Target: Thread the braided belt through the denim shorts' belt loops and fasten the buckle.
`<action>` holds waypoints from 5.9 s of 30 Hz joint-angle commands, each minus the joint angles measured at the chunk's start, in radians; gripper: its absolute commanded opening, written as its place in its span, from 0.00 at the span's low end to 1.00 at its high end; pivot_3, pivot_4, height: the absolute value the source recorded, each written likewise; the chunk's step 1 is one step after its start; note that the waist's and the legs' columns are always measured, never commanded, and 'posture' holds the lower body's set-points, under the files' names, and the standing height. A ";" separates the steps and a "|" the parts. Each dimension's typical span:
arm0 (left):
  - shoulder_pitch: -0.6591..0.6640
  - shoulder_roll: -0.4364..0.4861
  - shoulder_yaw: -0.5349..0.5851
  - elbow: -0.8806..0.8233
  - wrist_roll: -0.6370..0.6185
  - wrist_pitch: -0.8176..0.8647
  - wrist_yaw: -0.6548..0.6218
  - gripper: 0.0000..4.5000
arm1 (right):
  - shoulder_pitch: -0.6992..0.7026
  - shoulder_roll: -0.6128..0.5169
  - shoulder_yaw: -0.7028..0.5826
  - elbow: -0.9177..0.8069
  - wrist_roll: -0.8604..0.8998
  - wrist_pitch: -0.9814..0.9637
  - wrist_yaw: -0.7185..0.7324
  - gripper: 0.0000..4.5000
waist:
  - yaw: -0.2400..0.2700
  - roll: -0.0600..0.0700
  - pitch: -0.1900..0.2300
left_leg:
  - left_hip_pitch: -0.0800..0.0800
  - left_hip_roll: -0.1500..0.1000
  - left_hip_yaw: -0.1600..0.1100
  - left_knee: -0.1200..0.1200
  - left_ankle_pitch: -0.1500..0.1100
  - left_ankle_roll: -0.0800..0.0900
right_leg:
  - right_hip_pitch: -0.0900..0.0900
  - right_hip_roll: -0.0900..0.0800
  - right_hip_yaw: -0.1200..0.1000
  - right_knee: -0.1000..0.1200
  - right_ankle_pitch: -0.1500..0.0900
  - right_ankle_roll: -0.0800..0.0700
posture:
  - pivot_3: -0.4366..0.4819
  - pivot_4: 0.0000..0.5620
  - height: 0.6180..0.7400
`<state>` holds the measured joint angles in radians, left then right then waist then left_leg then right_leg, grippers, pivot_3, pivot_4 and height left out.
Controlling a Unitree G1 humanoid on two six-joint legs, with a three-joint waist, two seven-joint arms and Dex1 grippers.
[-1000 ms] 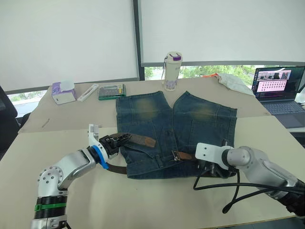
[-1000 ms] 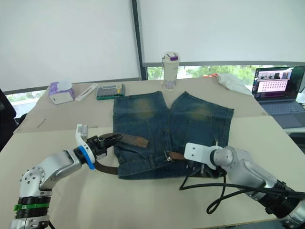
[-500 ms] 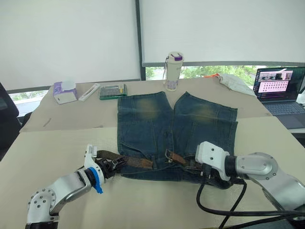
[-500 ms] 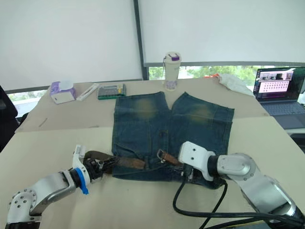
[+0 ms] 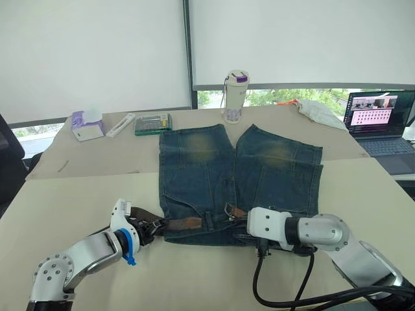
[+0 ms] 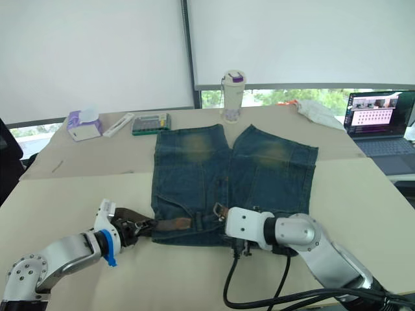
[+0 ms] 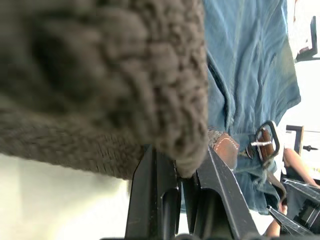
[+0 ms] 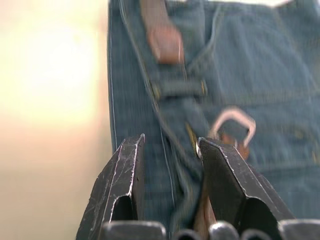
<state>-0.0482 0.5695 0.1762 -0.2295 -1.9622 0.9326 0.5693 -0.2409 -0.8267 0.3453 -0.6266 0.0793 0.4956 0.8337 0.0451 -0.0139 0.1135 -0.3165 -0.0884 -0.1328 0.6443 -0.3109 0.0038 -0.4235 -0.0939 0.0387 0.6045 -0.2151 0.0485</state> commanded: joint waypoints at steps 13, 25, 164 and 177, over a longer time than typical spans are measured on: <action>-0.127 0.076 -0.055 -0.047 -0.008 -0.016 -0.011 0.00 | -0.121 0.060 0.142 0.174 -0.296 -0.224 -0.010 0.43 | -0.010 0.000 0.000 | 0.001 0.001 0.000 0.000 0.001 -0.001 | -0.001 0.002 0.001 0.000 0.000 0.000 | 0.48 0.27 1.00; -0.149 0.035 -0.026 -0.010 -0.010 -0.036 -0.103 0.00 | -0.143 0.177 0.099 0.178 -0.259 -0.179 0.021 0.43 | -0.008 0.000 0.001 | 0.001 0.000 0.000 0.000 0.001 -0.002 | -0.001 0.003 0.000 0.000 0.001 -0.001 | 0.48 0.27 1.00; -0.363 0.011 0.048 0.074 -0.010 0.288 -0.512 0.00 | -0.224 0.557 -0.536 -0.004 0.565 0.900 -0.156 0.51 | -0.035 0.002 0.002 | 0.001 0.000 -0.002 -0.002 0.001 -0.002 | -0.004 0.002 0.000 0.003 0.000 -0.003 | 0.48 0.27 1.00; -0.393 0.074 0.007 0.063 -0.010 0.284 -0.594 0.00 | -0.240 0.566 -0.536 0.017 0.733 0.950 -0.228 0.01 | -0.037 0.003 0.002 | 0.000 0.001 -0.002 -0.002 0.001 -0.001 | -0.005 0.002 0.000 0.004 0.000 -0.003 | 0.48 0.27 1.00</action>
<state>-0.4328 0.6294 0.1794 -0.1231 -1.9610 1.2263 0.0005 -0.4562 -0.2751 -0.1763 -0.5961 0.7709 1.4414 0.6165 0.0081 -0.0111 0.1157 -0.3160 -0.0879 -0.1347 0.6426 -0.3100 0.0026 -0.4283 -0.0918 0.0393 0.6081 -0.2153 0.0455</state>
